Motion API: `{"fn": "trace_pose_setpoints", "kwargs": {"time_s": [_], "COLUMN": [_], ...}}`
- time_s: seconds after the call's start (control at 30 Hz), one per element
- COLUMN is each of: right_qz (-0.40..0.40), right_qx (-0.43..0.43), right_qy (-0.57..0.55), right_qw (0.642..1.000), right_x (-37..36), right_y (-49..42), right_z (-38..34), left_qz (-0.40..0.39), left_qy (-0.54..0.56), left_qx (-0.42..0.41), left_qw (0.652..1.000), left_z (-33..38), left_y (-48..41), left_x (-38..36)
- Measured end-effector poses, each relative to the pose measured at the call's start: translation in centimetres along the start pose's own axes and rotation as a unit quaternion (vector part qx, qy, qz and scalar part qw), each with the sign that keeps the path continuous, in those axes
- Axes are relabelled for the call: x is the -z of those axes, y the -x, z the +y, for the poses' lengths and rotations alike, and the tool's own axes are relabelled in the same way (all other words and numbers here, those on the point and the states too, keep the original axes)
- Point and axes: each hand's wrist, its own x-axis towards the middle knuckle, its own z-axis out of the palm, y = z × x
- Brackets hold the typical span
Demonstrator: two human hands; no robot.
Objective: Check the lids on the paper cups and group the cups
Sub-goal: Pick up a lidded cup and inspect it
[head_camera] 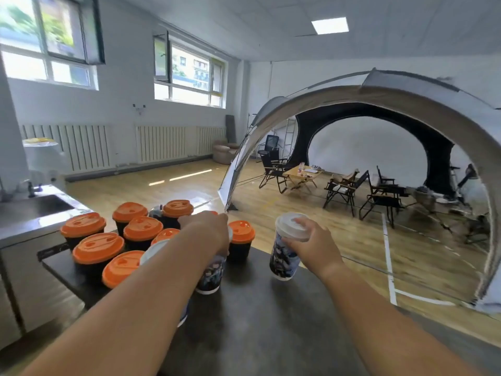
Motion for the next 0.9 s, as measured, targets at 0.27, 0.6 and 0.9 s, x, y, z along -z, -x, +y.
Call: {"fn": "trace_pose_setpoints", "kwargs": {"time_s": [0.27,0.6,0.9], "right_qz": [0.088,0.171,0.160], "right_qx": [-0.039,-0.132,-0.180], "right_qy": [0.032,0.103,0.104], "right_qw": [0.995,0.971,0.965], "right_x": [15.9,35.1,37.7], "right_y": [5.7,20.0,27.4], "right_z": [6.1,16.9,22.3], "left_qz": [0.083,0.053,0.045], "left_qy": [0.064,0.074,0.019], "left_qx": [-0.201,-0.378,-0.376], "left_qw": [0.974,0.921,0.925], "left_z": [16.1,35.3,39.5], "left_y": [5.8,14.9,16.7], "left_x": [5.0,4.3,0.4]}}
